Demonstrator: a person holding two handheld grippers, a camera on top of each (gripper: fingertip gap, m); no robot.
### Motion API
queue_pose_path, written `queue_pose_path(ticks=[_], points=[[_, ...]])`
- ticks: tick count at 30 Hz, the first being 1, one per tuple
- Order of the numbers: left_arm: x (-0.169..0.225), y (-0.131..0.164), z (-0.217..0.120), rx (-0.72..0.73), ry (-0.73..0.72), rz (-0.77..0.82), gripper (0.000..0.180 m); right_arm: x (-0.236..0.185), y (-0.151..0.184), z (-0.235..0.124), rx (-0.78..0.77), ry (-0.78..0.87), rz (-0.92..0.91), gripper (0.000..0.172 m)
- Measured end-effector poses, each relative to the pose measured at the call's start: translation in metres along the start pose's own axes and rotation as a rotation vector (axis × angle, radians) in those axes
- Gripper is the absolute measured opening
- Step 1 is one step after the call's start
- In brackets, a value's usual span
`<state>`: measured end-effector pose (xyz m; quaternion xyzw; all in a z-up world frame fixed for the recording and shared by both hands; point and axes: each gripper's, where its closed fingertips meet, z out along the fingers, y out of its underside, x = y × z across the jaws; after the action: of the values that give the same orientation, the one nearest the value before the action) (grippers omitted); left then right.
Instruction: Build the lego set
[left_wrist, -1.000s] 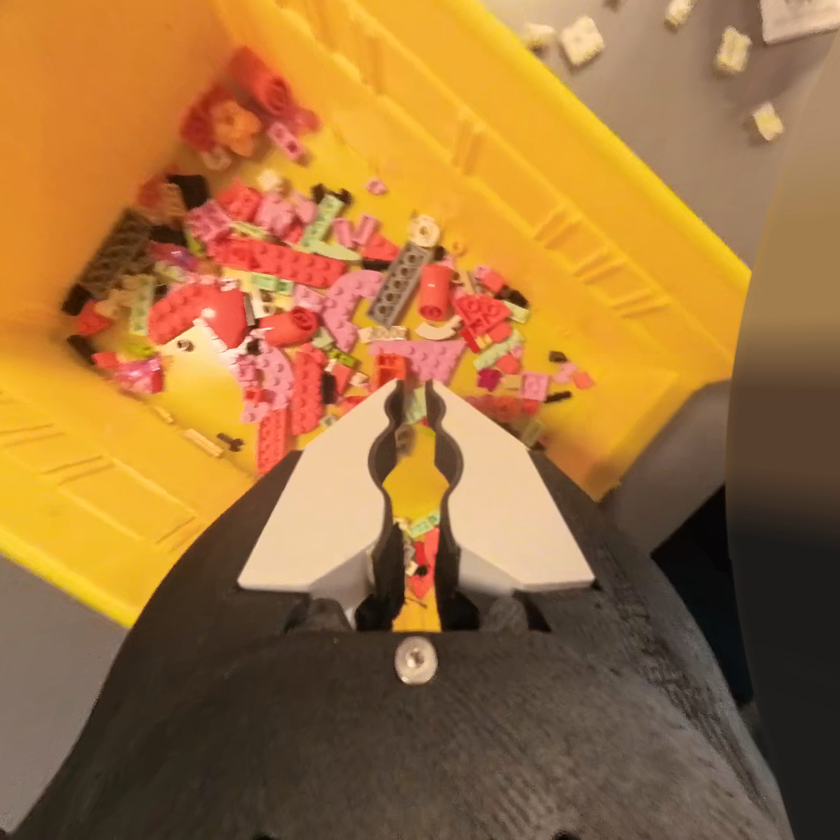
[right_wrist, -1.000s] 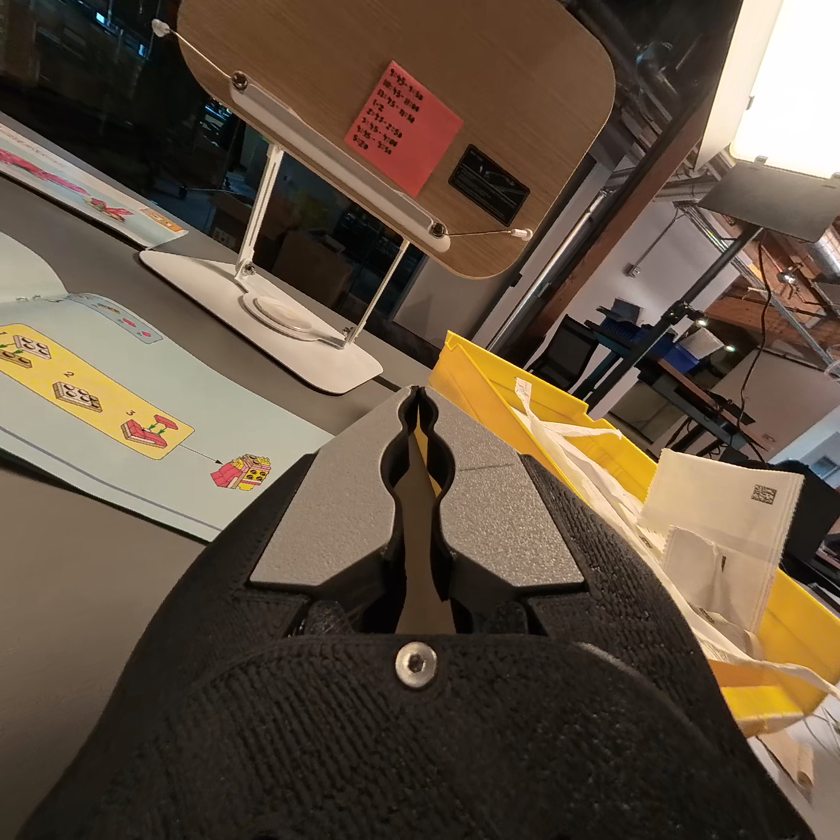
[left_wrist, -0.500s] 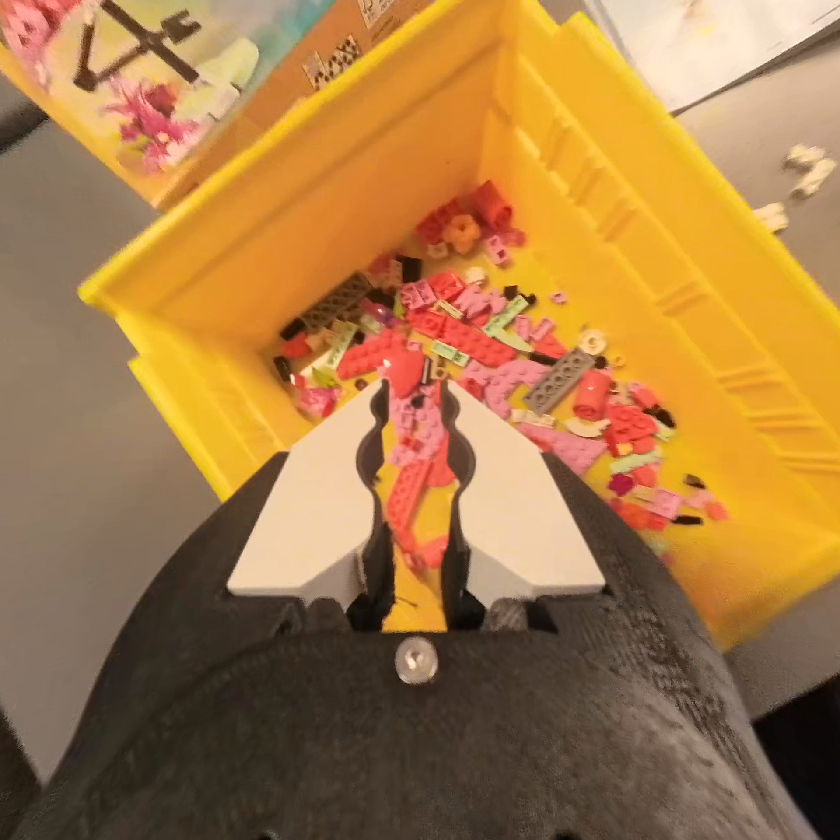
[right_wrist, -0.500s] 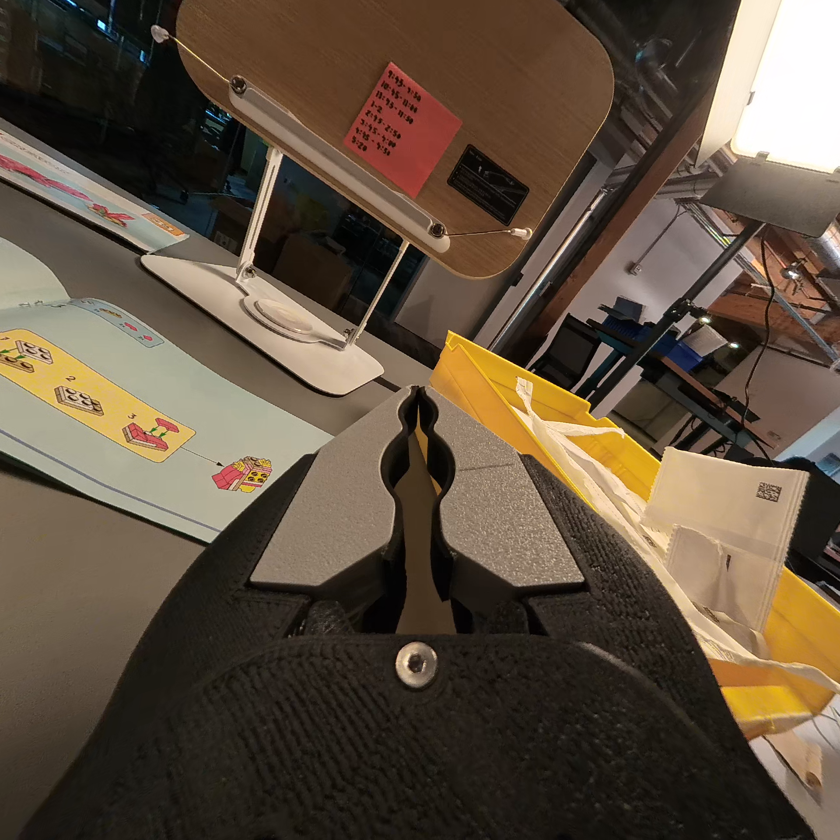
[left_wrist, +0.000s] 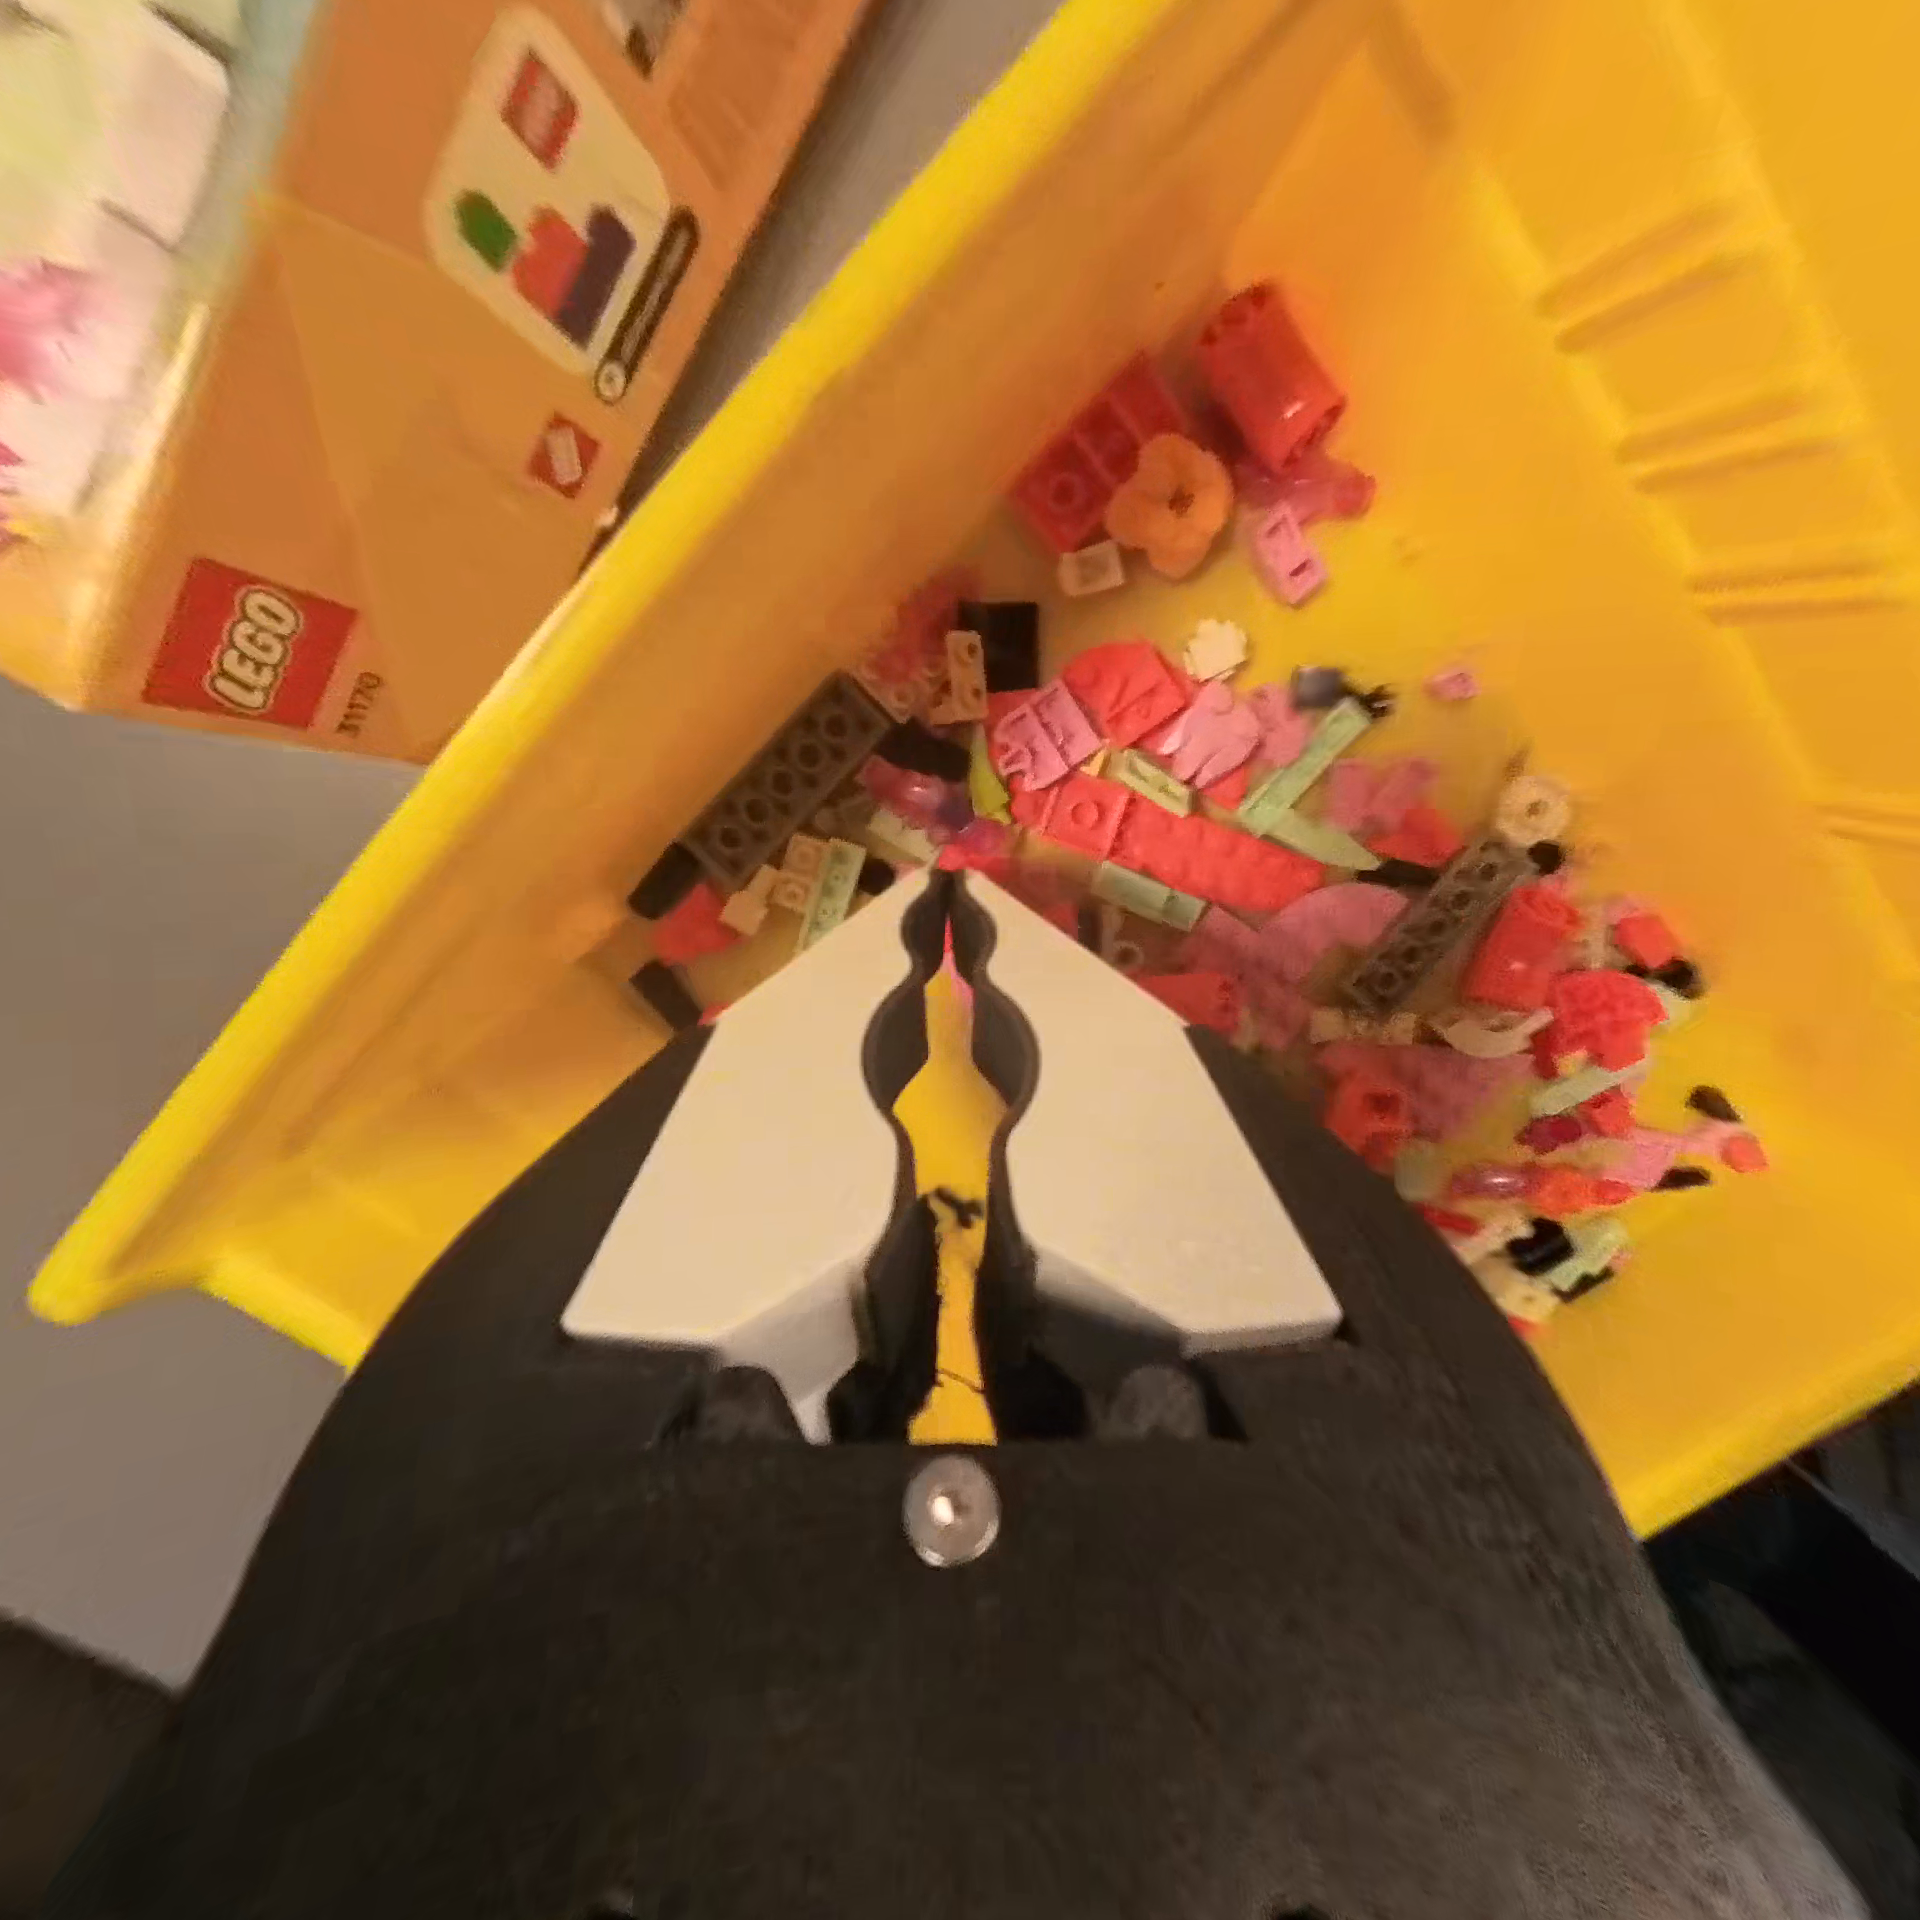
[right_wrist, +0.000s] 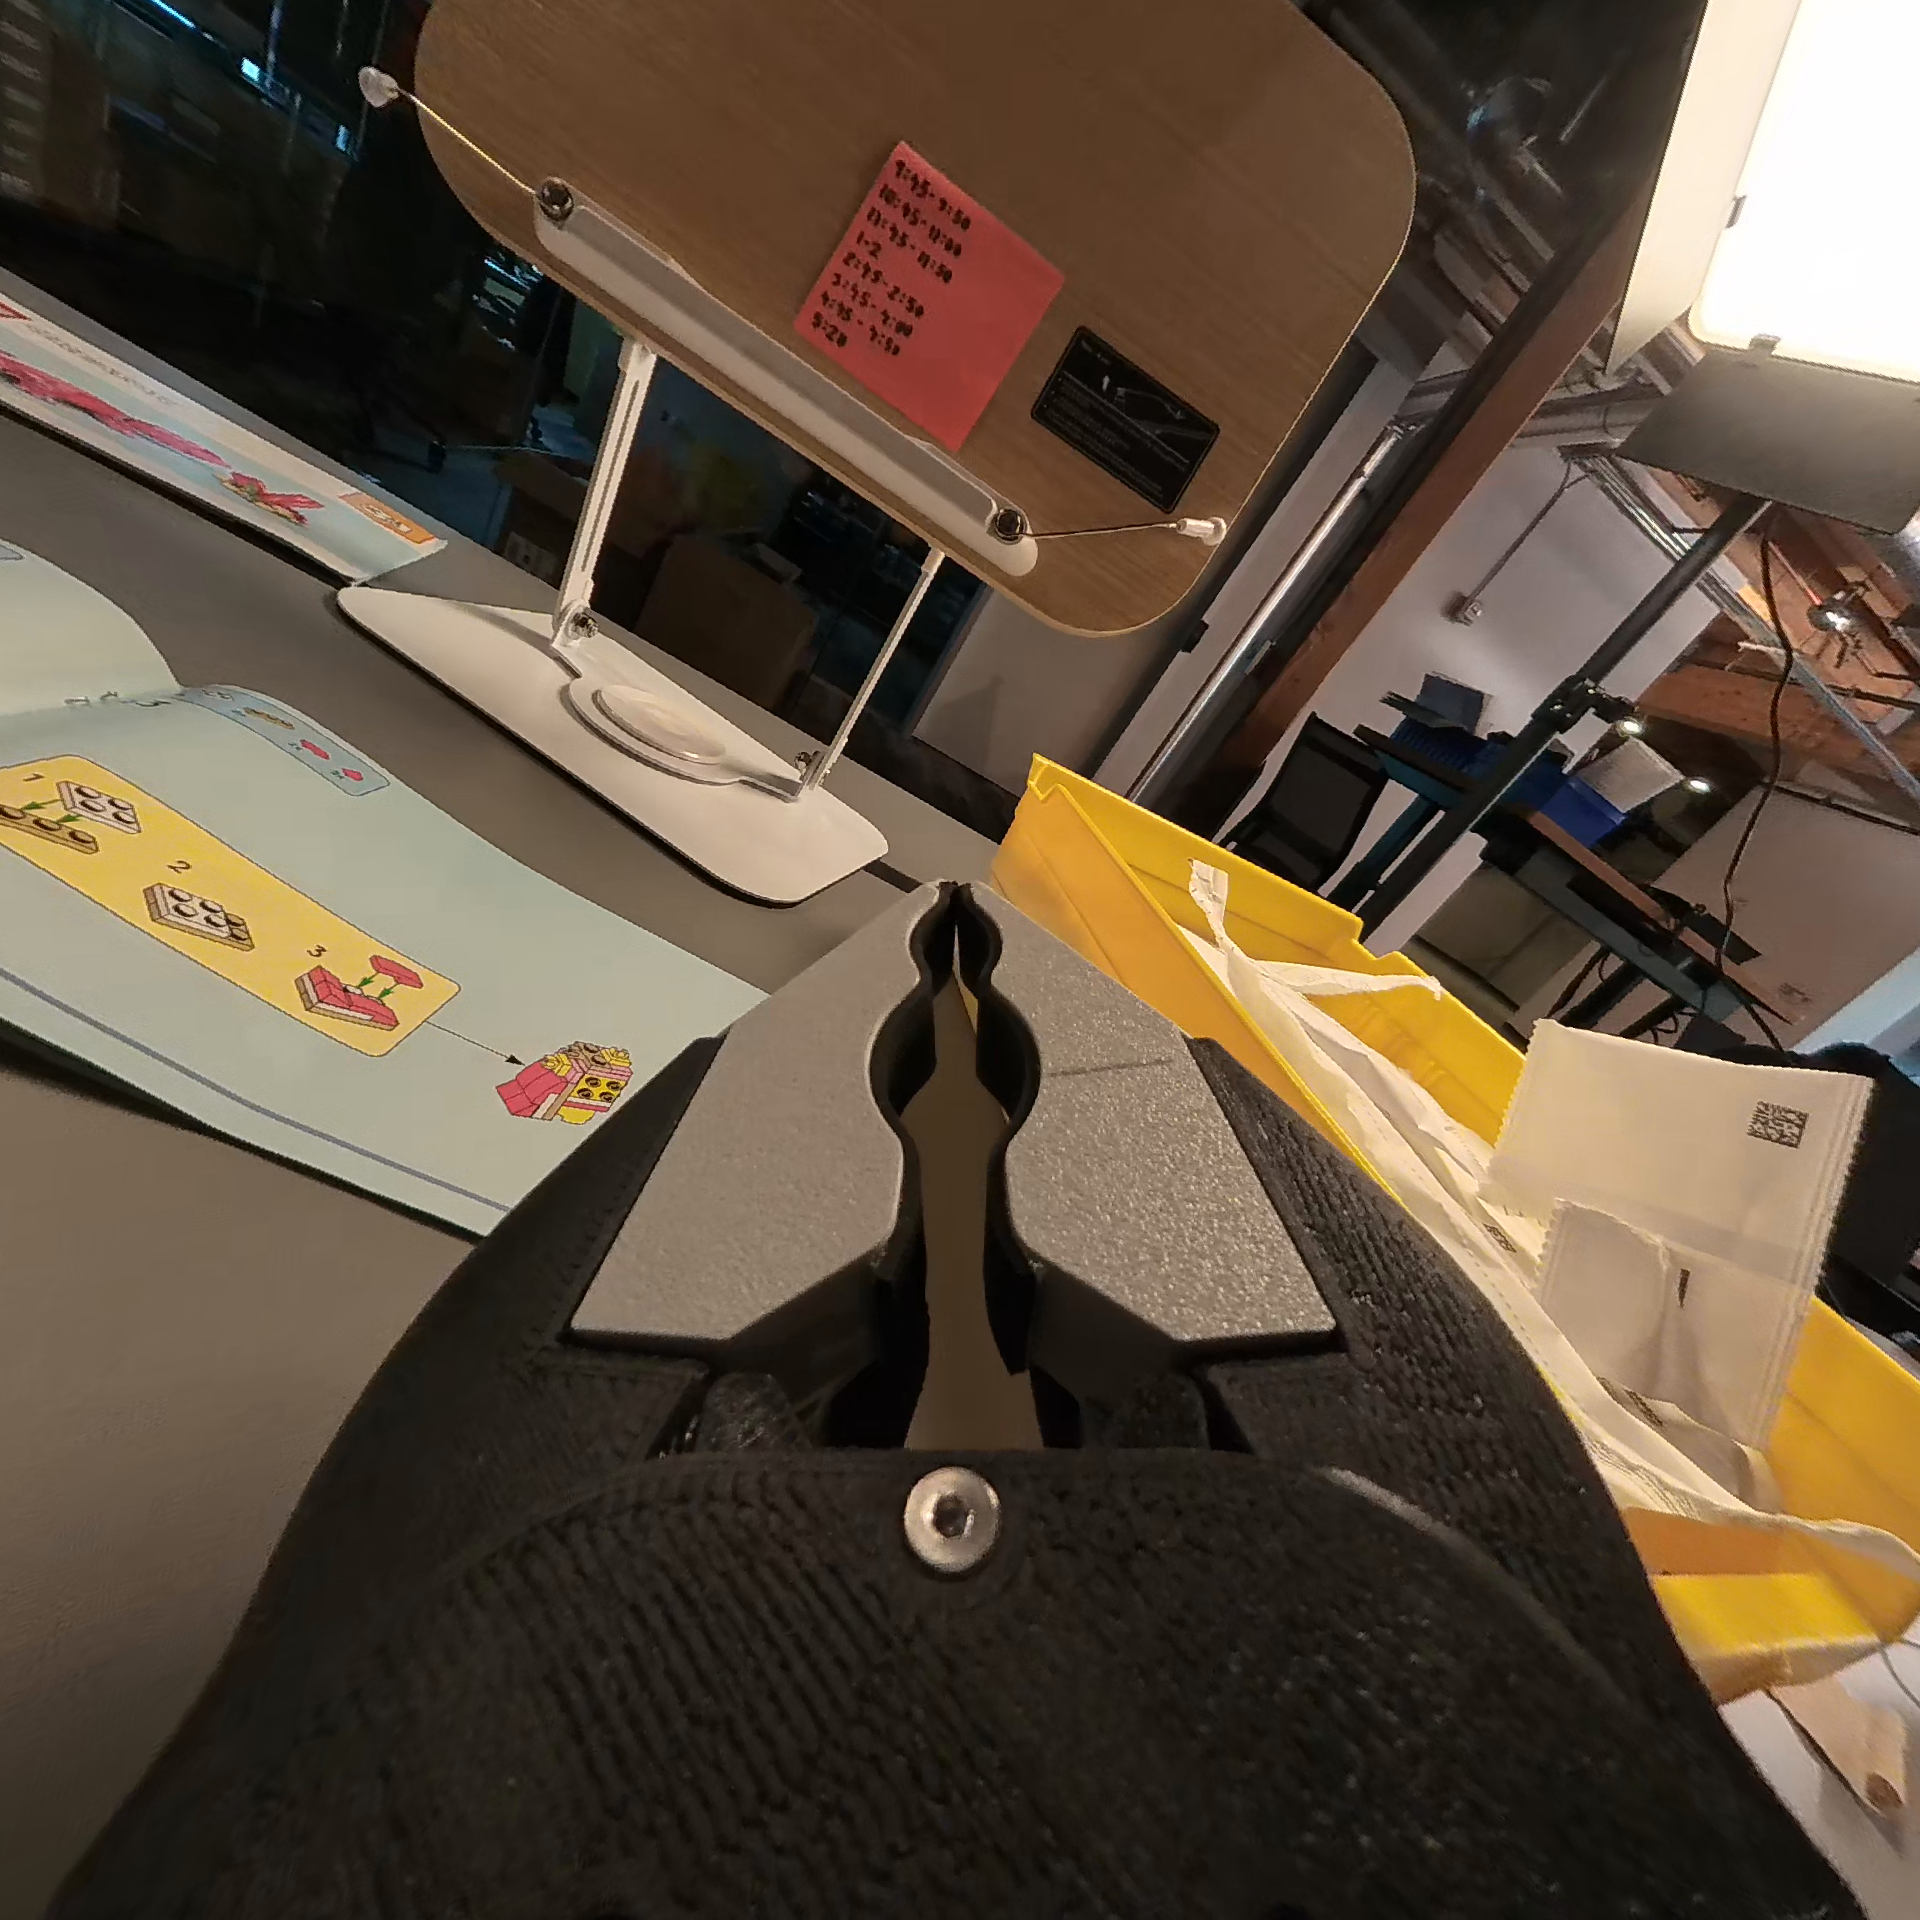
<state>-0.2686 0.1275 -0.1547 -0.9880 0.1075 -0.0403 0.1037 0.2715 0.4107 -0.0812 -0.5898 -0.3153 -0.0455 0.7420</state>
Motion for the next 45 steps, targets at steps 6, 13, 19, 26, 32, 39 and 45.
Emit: queue_pose_path(ticks=[6, 13, 19, 26, 32, 39, 45], points=[[-0.021, 0.006, 0.009, -0.084, -0.161, 0.077, 0.0, 0.0, 0.0, 0.0, 0.003, 0.001, 0.002, 0.0], [-0.029, -0.011, -0.004, -0.099, -0.214, 0.082, 0.0, 0.0, 0.0, 0.0, 0.003, 0.0, 0.003, 0.0], [-0.036, 0.018, -0.003, -0.34, -0.249, -0.066, 0.0, 0.001, 0.0, 0.0, 0.003, 0.001, 0.004, 0.0], [-0.049, 0.035, 0.001, -0.44, -0.327, -0.104, 0.01, 0.001, -0.001, 0.0, 0.005, 0.001, 0.007, 0.0], [-0.053, 0.038, 0.005, -0.445, -0.349, -0.132, 0.012, 0.001, -0.001, 0.0, 0.006, 0.001, 0.007, 0.0], [-0.05, 0.038, 0.005, -0.446, -0.334, -0.167, 0.011, 0.001, -0.001, 0.0, 0.007, 0.002, 0.007, 0.0], [-0.046, 0.043, 0.006, -0.448, -0.317, -0.166, 0.01, 0.002, -0.001, -0.001, 0.01, 0.003, 0.013, 0.0]])
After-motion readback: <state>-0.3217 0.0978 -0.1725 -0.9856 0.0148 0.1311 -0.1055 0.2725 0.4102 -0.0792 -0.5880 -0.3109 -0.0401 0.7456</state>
